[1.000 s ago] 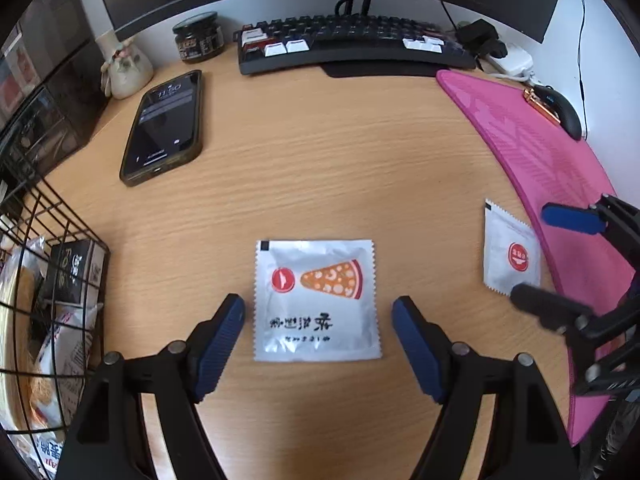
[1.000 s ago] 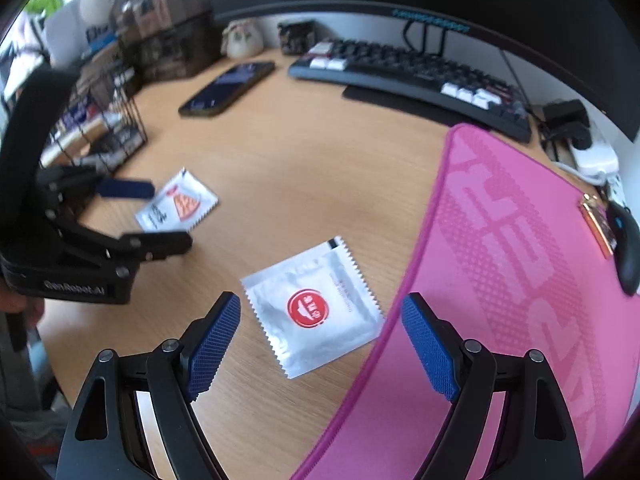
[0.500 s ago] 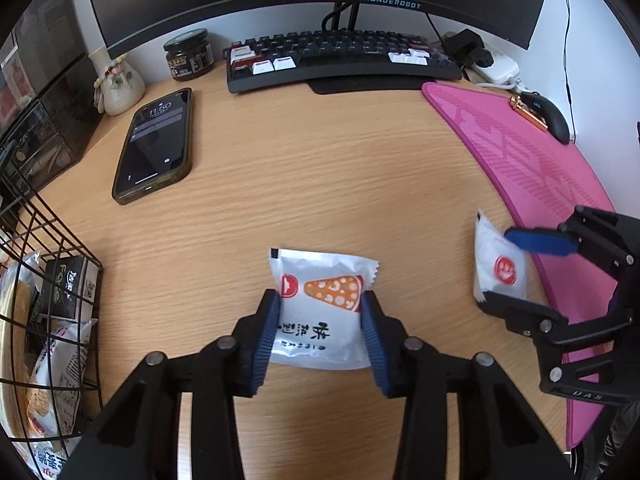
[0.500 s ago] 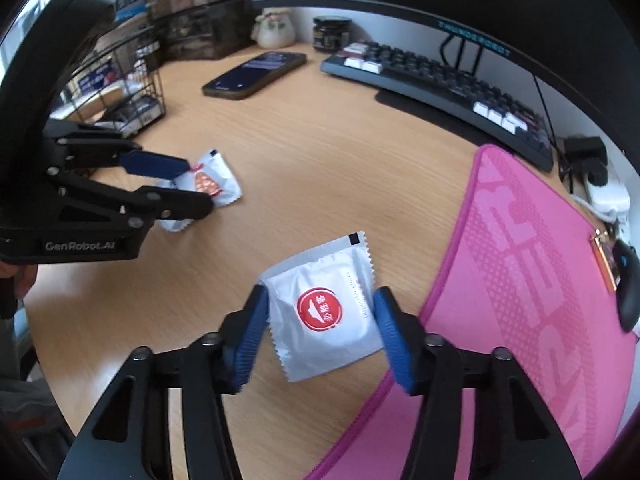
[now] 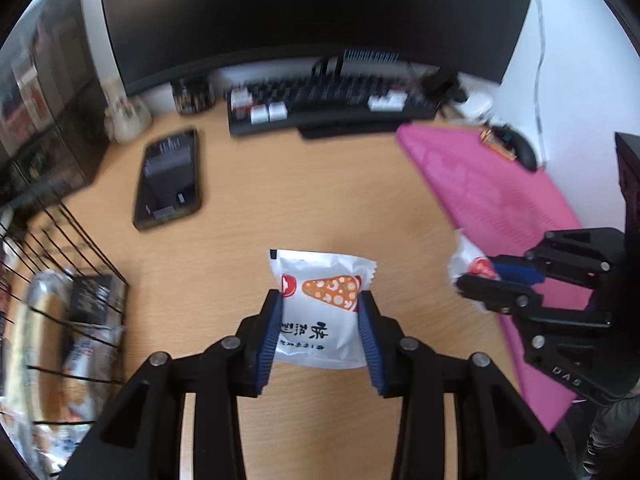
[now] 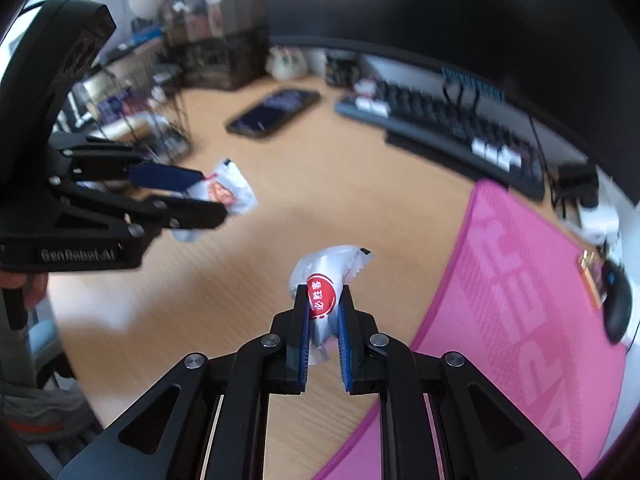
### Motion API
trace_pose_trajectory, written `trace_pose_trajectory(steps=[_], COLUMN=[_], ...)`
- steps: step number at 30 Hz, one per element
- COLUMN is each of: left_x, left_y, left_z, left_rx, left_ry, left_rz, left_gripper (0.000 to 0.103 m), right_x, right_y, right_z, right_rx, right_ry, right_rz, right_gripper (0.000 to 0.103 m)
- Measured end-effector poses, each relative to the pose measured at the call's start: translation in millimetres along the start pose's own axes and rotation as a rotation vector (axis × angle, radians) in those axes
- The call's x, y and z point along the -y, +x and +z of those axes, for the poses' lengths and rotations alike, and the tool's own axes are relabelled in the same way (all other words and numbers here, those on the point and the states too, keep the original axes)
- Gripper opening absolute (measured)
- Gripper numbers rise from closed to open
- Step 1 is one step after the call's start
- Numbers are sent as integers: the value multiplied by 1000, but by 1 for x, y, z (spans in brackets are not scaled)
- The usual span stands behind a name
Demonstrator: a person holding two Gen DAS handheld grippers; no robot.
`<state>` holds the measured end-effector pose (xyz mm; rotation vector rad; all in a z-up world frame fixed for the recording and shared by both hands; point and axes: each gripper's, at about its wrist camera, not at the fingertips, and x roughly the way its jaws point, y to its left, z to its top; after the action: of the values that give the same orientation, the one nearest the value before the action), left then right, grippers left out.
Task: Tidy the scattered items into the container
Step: 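Carry both sachets over the wire basket and open both tools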
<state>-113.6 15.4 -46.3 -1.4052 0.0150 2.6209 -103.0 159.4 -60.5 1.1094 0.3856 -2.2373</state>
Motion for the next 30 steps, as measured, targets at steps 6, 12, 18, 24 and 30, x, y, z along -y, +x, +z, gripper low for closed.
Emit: trace_pose_trajectory(steps=[6,12,18,24,30], left_x=[-30,-109,-183,-208,-204], left_y=[-70,-128,-151,-159,-155], left_z=[8,-19,-67,-90,-90], left_rx=[105,159,143,141,132], left_ry=[-49,-176,-325,-367,-367], left_rz=[14,149,246,252,243], left_gripper=[42,42,42,42,63], right_x=[-49,-139,-211,-237,-235], right_y=[-41,-45,-13,7,11], right_z=[57,117,152,157,160], right_rx=[113,160,137,106,87], right_ry=[-79,-210,-264,-257,-238], right_rz=[93,242,375,395,343], right_gripper=[13,13,14,14,48])
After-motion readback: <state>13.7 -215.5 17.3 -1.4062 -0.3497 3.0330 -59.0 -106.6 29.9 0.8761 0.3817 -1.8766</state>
